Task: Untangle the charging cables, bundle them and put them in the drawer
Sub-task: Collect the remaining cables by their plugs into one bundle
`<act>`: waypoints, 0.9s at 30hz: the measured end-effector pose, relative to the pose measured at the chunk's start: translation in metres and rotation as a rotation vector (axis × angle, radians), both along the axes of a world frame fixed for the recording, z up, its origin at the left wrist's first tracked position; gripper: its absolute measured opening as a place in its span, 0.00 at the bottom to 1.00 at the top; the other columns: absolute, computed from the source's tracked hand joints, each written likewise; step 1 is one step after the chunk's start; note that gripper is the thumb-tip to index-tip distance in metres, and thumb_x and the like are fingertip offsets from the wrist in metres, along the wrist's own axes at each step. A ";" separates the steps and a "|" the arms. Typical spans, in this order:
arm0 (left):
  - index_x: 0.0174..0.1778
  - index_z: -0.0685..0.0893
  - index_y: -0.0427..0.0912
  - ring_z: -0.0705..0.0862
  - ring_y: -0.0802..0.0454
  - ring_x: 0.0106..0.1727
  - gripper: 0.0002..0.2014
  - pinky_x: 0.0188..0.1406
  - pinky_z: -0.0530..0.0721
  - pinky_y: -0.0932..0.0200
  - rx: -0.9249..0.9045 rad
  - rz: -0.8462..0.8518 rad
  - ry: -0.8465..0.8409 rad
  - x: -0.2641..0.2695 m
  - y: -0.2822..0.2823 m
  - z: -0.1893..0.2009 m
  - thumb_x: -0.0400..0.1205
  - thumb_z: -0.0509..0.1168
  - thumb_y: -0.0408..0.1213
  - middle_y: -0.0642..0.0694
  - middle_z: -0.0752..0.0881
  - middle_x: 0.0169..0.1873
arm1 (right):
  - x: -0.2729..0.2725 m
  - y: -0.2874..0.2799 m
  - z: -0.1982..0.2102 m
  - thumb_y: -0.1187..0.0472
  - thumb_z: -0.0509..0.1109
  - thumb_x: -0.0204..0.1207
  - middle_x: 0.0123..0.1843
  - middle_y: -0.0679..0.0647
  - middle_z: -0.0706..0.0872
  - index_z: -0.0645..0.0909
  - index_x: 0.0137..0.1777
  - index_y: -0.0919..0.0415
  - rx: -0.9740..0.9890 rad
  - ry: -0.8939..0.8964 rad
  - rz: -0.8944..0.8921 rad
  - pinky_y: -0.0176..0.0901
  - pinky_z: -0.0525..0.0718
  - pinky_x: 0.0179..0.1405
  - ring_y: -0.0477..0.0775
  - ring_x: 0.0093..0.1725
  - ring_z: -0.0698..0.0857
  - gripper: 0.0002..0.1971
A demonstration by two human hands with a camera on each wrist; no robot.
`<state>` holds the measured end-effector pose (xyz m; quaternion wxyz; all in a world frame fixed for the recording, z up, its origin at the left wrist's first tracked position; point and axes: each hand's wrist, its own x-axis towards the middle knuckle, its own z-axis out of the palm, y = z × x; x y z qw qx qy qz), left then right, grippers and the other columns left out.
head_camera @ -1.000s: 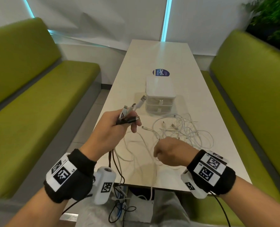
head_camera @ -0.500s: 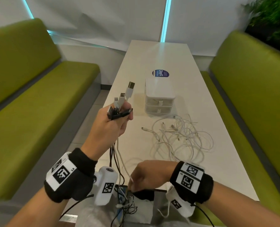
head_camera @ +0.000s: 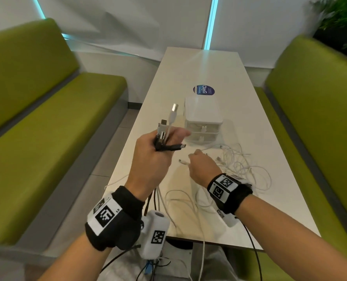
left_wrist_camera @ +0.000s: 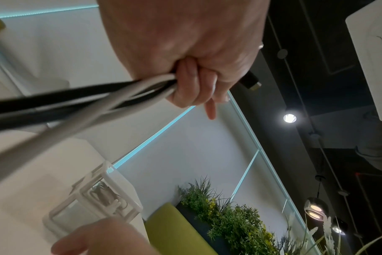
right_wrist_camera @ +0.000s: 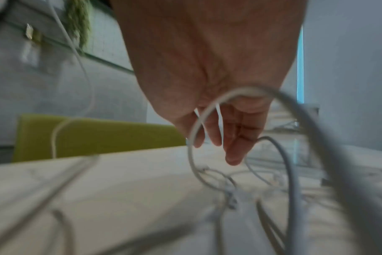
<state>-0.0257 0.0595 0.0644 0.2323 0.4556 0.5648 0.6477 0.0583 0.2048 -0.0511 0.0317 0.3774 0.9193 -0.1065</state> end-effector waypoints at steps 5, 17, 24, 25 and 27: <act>0.60 0.85 0.33 0.70 0.53 0.23 0.15 0.41 0.86 0.60 -0.037 -0.026 -0.137 0.014 0.007 0.002 0.88 0.57 0.36 0.45 0.66 0.34 | -0.003 0.015 -0.031 0.67 0.58 0.83 0.61 0.63 0.76 0.74 0.61 0.65 0.063 -0.098 -0.012 0.52 0.74 0.45 0.65 0.58 0.80 0.09; 0.49 0.88 0.41 0.83 0.49 0.43 0.11 0.44 0.84 0.42 -0.113 0.114 -0.099 0.021 0.029 -0.038 0.83 0.60 0.35 0.42 0.87 0.43 | 0.013 0.000 0.038 0.59 0.62 0.84 0.41 0.56 0.86 0.76 0.50 0.52 -0.336 0.880 -0.076 0.52 0.82 0.30 0.55 0.31 0.83 0.02; 0.68 0.83 0.52 0.83 0.67 0.57 0.23 0.61 0.83 0.58 0.052 0.182 -0.128 0.035 0.036 -0.049 0.84 0.55 0.57 0.56 0.87 0.59 | 0.033 -0.023 0.055 0.53 0.60 0.85 0.30 0.49 0.71 0.72 0.46 0.43 -0.311 1.213 -0.029 0.55 0.68 0.28 0.54 0.28 0.67 0.05; 0.69 0.80 0.58 0.83 0.68 0.56 0.20 0.63 0.83 0.58 0.068 0.176 -0.140 0.038 0.037 -0.049 0.83 0.55 0.56 0.55 0.86 0.60 | 0.034 -0.024 0.055 0.51 0.59 0.84 0.29 0.49 0.70 0.72 0.47 0.42 -0.299 1.235 -0.046 0.54 0.68 0.26 0.55 0.27 0.67 0.04; 0.62 0.79 0.66 0.82 0.66 0.45 0.14 0.61 0.83 0.58 0.067 0.176 -0.193 0.041 0.037 -0.048 0.81 0.57 0.55 0.50 0.90 0.53 | 0.036 -0.025 0.056 0.47 0.59 0.83 0.28 0.52 0.69 0.70 0.47 0.41 -0.304 1.250 -0.071 0.54 0.67 0.24 0.56 0.25 0.65 0.03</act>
